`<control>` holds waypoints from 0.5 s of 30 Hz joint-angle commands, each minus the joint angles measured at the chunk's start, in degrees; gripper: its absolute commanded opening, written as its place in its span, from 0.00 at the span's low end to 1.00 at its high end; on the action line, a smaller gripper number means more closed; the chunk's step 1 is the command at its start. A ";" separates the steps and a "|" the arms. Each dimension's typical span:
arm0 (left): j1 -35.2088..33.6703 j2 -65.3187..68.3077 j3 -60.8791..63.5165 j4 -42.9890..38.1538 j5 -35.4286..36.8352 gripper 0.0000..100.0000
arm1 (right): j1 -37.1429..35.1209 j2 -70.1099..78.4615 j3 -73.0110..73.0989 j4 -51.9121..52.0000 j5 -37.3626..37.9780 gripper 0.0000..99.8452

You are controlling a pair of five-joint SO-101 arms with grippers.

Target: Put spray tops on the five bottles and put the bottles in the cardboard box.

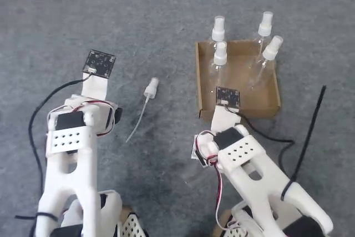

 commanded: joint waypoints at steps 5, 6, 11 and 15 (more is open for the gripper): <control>0.26 -0.35 -0.13 -1.05 -0.26 0.23 | 7.87 -1.71 0.53 -6.11 9.32 0.23; 0.26 -0.35 -0.22 -1.05 -0.26 0.23 | 9.63 -1.80 0.53 -6.55 13.10 0.23; 0.26 -0.35 -0.48 -0.97 -0.26 0.23 | 18.77 -1.71 0.53 -6.81 27.43 0.23; 0.26 -0.35 -0.48 -1.05 -0.26 0.23 | 21.32 -2.15 0.62 -5.23 32.44 0.23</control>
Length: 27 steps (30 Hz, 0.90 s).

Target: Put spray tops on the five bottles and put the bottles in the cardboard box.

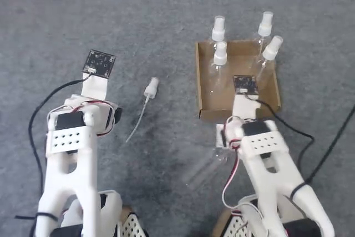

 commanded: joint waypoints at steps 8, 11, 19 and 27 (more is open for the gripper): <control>0.35 -0.35 -0.13 -0.97 -0.26 0.23 | -11.74 -6.55 -4.48 8.13 -26.64 0.24; 0.35 -0.35 -0.13 -0.97 -0.26 0.23 | -17.27 -7.52 -5.36 8.22 -36.75 0.24; 0.35 -0.35 -0.13 -1.05 -0.26 0.23 | -24.04 -7.60 -4.75 8.22 -38.42 0.27; 0.18 -0.35 -0.13 -0.88 -0.26 0.23 | -27.30 -3.21 -2.81 6.99 -38.24 0.29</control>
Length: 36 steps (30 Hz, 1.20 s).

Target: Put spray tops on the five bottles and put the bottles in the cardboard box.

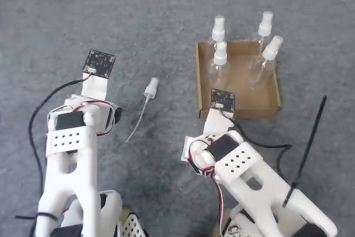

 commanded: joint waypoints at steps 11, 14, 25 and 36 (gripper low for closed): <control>0.26 -0.35 -0.66 -0.88 -0.18 0.23 | -0.66 8.31 -1.14 -3.56 2.11 0.20; 0.09 -0.35 -0.66 -0.79 -0.18 0.23 | 1.98 8.13 -1.14 -3.47 2.46 0.20; 0.35 -0.26 -0.92 0.35 -0.09 0.22 | 23.34 7.78 -3.43 -2.95 33.76 0.07; 9.67 -0.09 -8.31 4.22 7.74 0.22 | 38.73 7.69 -3.96 -5.49 88.97 0.05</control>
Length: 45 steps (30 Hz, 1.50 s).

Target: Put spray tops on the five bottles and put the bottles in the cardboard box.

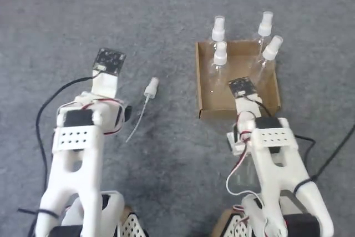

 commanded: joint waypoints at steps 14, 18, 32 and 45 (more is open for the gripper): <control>10.55 43.34 -41.54 2.73 10.90 0.19 | 16.84 -0.04 -3.87 -0.75 36.57 0.12; 11.52 57.05 -53.49 3.87 11.16 0.17 | 18.68 -0.13 -3.43 -0.75 38.24 0.22; 11.78 77.27 -78.29 20.22 13.10 0.03 | 18.86 -0.57 -2.29 -0.84 38.24 0.24; 11.78 56.88 -63.16 23.65 12.75 0.01 | 18.86 -0.66 -2.81 0.92 35.43 0.24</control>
